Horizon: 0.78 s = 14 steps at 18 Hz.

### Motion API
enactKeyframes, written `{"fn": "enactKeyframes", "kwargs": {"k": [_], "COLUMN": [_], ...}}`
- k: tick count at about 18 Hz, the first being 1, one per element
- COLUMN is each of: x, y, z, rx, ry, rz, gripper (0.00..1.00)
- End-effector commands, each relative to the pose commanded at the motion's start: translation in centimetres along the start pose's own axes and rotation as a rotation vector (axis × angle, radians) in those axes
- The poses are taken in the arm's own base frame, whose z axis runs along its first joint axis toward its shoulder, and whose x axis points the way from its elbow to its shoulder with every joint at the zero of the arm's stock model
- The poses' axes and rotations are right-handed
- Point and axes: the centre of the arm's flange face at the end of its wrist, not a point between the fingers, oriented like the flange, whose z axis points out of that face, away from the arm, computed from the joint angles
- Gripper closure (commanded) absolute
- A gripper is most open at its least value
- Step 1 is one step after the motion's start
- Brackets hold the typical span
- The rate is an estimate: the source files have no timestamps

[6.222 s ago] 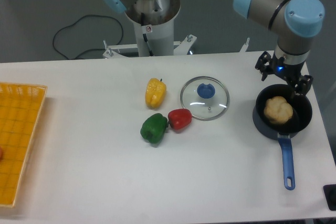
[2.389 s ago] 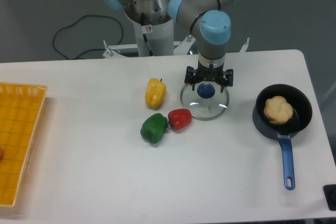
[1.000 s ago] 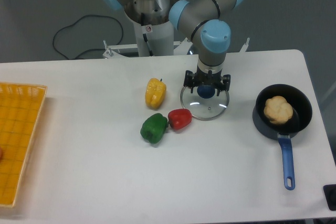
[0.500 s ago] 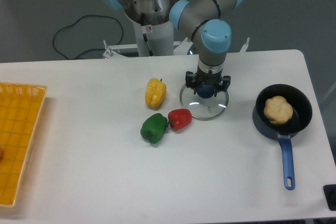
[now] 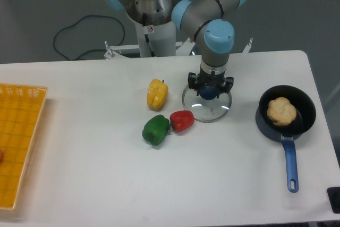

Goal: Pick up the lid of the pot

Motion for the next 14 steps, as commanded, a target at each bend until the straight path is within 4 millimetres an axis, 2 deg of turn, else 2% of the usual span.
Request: {"fn": "enactKeyframes", "kwargs": {"k": [2,8,14], "x": [-0.2,-0.6,-2.4], "y": [-0.1,-1.0,-2.1], "z": [-0.8,-3.8,-8.5], "rx": [0.01,0.027,-0.004], "ry": [-0.011,-0.032,0.002], "rz": [-0.001,0.001,-0.008], "gripper": [0.6,0.6,0.6]}}
